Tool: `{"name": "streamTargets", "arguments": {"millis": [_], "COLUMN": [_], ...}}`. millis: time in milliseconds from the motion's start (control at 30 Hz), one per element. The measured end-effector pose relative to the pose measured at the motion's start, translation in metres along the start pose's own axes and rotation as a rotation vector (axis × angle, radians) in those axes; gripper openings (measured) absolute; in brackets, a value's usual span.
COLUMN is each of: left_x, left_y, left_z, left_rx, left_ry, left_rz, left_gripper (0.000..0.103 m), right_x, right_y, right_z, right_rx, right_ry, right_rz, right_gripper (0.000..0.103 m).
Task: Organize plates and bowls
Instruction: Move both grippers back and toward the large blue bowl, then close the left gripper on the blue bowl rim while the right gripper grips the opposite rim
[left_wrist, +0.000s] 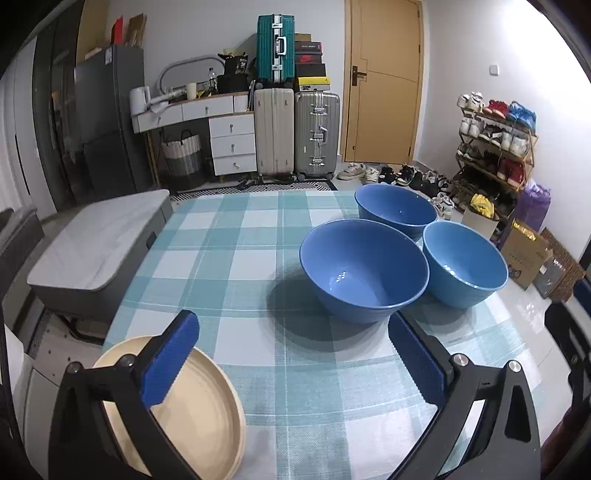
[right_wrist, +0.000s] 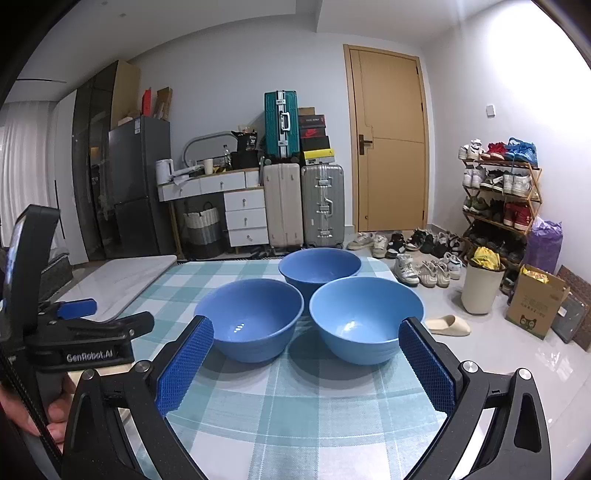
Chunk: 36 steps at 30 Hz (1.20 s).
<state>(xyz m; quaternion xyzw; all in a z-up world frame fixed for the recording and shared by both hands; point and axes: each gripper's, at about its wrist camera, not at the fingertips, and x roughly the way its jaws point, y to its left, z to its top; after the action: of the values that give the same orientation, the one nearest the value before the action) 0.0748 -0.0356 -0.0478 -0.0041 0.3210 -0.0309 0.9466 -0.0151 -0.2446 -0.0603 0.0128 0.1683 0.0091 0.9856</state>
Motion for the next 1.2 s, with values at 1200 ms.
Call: {"name": "streamTargets", "arguments": {"millis": [1200], "left_x": [0.193], "left_y": [-0.004], "left_z": [0.081], "left_rx": [0.142], "left_ry": [0.423], "left_rz": [-0.1], "left_gripper": [0.078], "right_x": [0.121], "right_y": [-0.032], "right_z": [0.005], "right_rx": [0.143], "right_ry": [0.117], "right_rz": [0.116], "right_gripper": [0.102]}}
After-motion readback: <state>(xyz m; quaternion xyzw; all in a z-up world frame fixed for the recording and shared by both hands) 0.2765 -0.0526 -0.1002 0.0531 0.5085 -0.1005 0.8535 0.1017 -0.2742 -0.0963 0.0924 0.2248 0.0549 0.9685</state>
